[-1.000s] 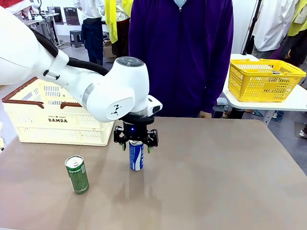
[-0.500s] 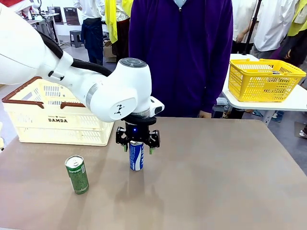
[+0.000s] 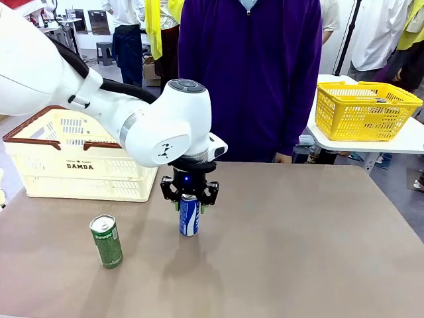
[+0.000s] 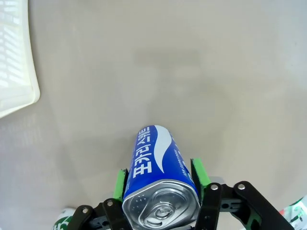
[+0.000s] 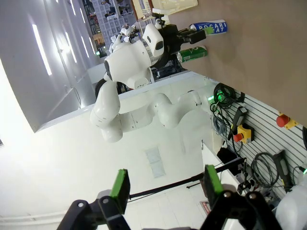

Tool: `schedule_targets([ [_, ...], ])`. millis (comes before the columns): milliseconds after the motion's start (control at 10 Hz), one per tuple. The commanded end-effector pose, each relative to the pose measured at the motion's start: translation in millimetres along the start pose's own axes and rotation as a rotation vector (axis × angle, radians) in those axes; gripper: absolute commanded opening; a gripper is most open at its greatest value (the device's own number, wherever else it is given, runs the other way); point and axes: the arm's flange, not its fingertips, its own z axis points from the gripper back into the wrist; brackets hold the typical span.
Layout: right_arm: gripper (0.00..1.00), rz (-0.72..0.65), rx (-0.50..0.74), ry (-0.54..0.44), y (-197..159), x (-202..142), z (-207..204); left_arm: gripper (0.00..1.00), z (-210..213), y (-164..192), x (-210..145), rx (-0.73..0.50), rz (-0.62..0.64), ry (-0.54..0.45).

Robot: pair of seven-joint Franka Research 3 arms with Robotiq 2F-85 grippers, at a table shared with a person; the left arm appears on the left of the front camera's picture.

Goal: Place the drinks into the Shopping basket.
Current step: Pick up one drink and place it into the Shopping basket.

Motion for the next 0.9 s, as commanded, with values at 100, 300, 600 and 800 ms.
schedule_targets([
  [100,0.82,-0.006,-0.007,0.011,2,-3,4,0.00,-1,-5,4,0.054,0.032,-0.018],
  [300,0.82,-0.006,-0.007,0.011,2,-3,4,0.00,0,-5,4,0.060,0.026,-0.020],
  [600,0.82,-0.006,-0.007,0.011,2,-3,4,0.00,77,21,-6,-0.021,-0.055,-0.047],
  [800,0.82,-0.006,-0.007,0.011,2,-3,4,0.00,177,64,17,-0.100,-0.096,-0.172],
])
